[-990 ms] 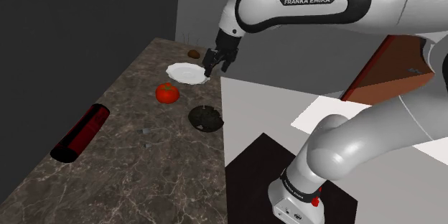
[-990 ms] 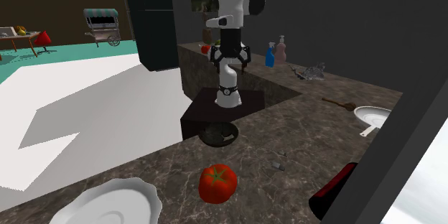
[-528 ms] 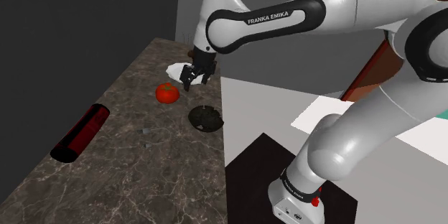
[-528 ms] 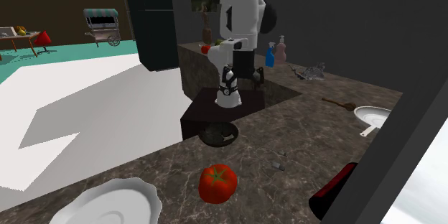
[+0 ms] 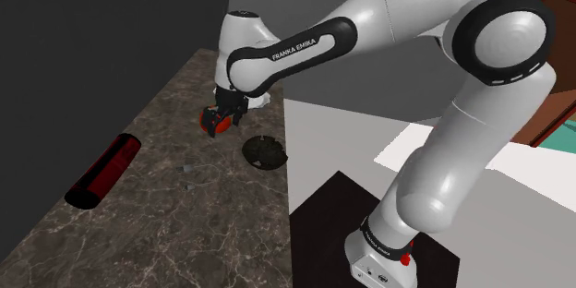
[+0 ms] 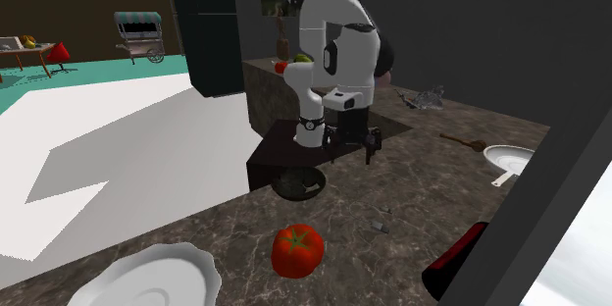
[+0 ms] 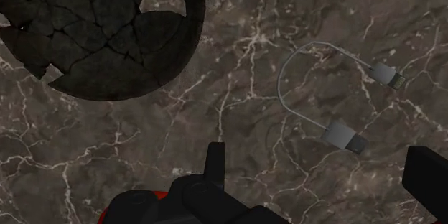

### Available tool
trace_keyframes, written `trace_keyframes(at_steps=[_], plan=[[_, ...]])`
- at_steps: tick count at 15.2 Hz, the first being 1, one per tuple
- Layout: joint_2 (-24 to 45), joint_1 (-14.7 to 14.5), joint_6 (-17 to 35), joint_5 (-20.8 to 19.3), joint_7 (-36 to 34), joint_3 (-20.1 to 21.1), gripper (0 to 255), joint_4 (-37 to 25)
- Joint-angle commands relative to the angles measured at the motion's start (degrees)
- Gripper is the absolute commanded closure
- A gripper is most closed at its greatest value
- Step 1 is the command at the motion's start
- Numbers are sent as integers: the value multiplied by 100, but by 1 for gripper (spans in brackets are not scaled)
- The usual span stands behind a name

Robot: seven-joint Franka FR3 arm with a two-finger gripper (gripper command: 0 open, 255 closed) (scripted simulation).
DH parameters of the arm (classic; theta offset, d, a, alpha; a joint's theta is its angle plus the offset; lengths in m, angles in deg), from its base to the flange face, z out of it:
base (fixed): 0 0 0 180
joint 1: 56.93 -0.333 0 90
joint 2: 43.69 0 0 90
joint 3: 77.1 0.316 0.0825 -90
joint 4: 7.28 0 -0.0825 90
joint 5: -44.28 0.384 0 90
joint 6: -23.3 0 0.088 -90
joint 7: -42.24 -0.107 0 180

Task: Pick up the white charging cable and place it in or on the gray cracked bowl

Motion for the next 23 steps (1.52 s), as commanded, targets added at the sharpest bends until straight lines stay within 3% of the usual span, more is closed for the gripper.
trace_keyframes(at_steps=[1,11,23], plan=[[403,-69,130,-126,-153,61,0,-223],[2538,-610,481,-791,-789,68,0,-1718],[3080,-713,889,-946,-894,-36,0,-1833]])
